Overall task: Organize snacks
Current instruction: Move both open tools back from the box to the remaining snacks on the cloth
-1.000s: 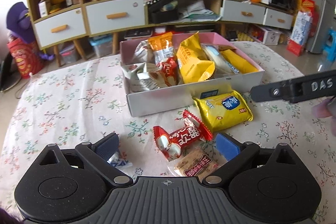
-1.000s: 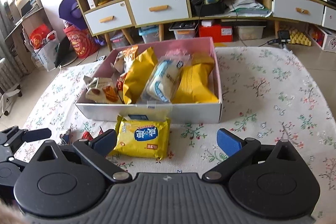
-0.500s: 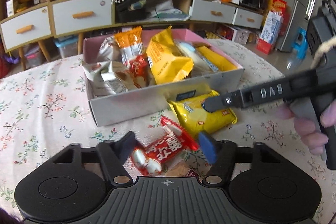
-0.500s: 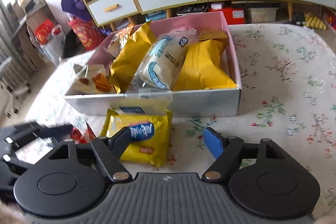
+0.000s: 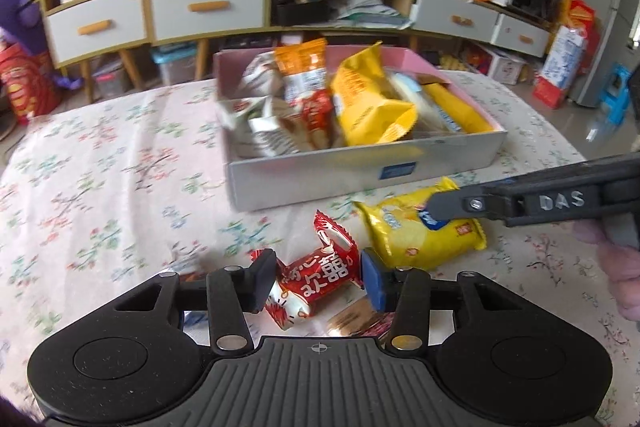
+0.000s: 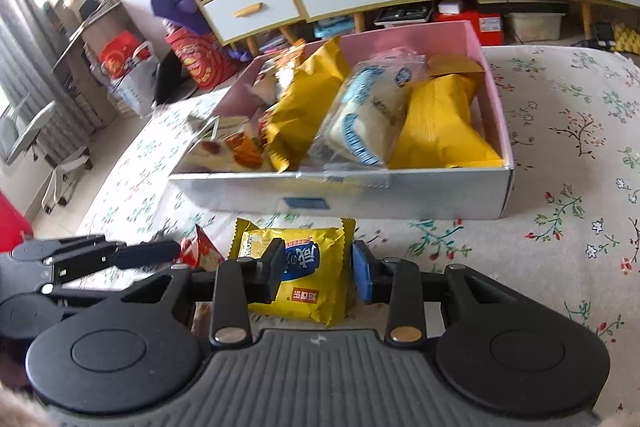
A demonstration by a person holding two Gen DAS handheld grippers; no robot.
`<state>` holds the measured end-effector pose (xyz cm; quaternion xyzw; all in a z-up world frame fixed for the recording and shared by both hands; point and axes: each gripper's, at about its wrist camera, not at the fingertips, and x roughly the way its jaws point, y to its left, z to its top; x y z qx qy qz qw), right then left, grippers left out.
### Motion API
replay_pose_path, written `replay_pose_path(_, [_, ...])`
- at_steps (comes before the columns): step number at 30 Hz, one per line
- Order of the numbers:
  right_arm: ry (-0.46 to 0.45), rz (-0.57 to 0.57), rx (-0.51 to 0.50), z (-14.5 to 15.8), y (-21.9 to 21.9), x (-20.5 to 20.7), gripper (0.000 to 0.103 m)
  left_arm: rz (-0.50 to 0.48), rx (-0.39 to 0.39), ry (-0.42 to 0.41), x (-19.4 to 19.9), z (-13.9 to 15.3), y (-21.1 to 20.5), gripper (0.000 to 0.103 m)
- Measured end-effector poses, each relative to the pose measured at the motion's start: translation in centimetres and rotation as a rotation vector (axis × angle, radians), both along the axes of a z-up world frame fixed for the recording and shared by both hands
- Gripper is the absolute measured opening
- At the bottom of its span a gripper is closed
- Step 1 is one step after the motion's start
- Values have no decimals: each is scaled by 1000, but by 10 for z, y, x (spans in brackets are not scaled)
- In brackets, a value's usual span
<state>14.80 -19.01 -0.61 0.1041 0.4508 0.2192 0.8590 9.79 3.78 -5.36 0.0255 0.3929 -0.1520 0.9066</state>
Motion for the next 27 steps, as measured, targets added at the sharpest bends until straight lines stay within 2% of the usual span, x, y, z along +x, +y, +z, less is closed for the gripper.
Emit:
replay_pose_path(12, [-12, 182, -113, 7, 26, -28, 27, 95, 17, 52, -19, 5, 33, 44])
replay_pose_path(17, [-49, 259, -220, 4, 41, -42, 28, 78, 33, 34, -30, 5, 44, 48])
replay_pose_path(19, [-77, 275, -257, 4, 46, -45, 39, 48, 41, 24, -35, 4, 46, 51])
replay_pose_path(20, [-84, 277, -266, 4, 47, -45, 48, 33, 49, 22, -37, 2, 48, 52])
replay_pose_path(23, [-108, 273, -291, 4, 49, -43, 60, 5, 70, 18, -42, -4, 52, 59])
replay_pose_path(27, [-140, 267, -337, 0, 54, -38, 73, -9, 52, 16, -42, -7, 61, 65])
